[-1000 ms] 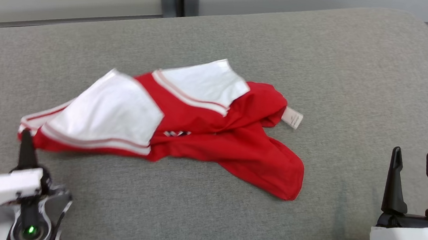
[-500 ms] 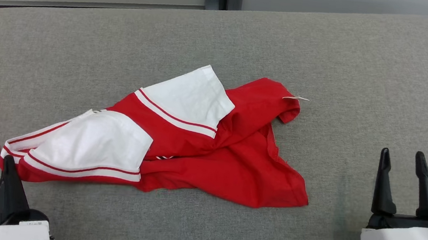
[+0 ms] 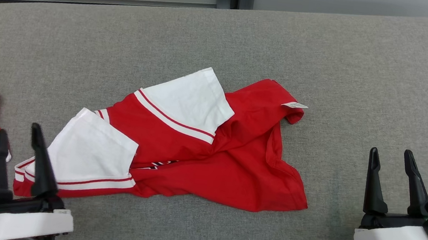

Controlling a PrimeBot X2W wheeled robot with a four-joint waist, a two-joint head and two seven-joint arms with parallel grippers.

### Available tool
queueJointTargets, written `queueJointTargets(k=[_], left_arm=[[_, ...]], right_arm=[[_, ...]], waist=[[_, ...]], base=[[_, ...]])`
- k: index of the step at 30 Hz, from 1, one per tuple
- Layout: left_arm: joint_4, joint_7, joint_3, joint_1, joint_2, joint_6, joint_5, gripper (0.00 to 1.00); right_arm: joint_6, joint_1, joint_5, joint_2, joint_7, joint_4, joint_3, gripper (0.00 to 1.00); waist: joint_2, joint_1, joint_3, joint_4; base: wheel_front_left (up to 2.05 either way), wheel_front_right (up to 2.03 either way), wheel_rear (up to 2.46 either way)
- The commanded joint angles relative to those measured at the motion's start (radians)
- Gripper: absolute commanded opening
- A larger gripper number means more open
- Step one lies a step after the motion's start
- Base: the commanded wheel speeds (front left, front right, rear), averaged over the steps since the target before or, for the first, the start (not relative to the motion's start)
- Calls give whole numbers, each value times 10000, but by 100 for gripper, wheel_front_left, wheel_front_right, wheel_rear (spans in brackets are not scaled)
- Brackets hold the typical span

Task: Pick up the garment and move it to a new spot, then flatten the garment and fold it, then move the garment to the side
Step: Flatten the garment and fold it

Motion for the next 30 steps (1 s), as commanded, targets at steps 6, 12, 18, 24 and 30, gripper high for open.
queueJointTargets(k=[6, 12, 18, 24, 30], left_arm=[[1341, 328, -907, -1239, 882, -299, 2017, 100], [3198, 1885, -1253, -2543, 2001, -434, 2803, 100], [3921, 3240, -1781, -3388, 3076, -1346, 3041, 100], [3645, 4275, -2235, -3350, 3635, -1785, 2892, 100], [3849, 4796, -2453, -3503, 3782, -1936, 2422, 100]], right_arm=[[-7, -206, 10, -28, -6, 71, 153, 100], [-7, -458, 81, -28, -6, 122, 278, 100], [-7, -576, 146, -28, -6, 192, 217, 100], [-7, -651, 292, -27, -6, 204, 275, 100], [-7, -713, 394, -27, -6, 235, 384, 100]], waist=[[0, 0, 217, -16], [0, 0, 487, -265], [0, 0, 686, -442], [0, 0, 749, -646], [0, 0, 772, -791]], base=[[0, 0, 0], [0, 0, 0], [0, 0, 0], [0, 0, 0], [0, 0, 0]])
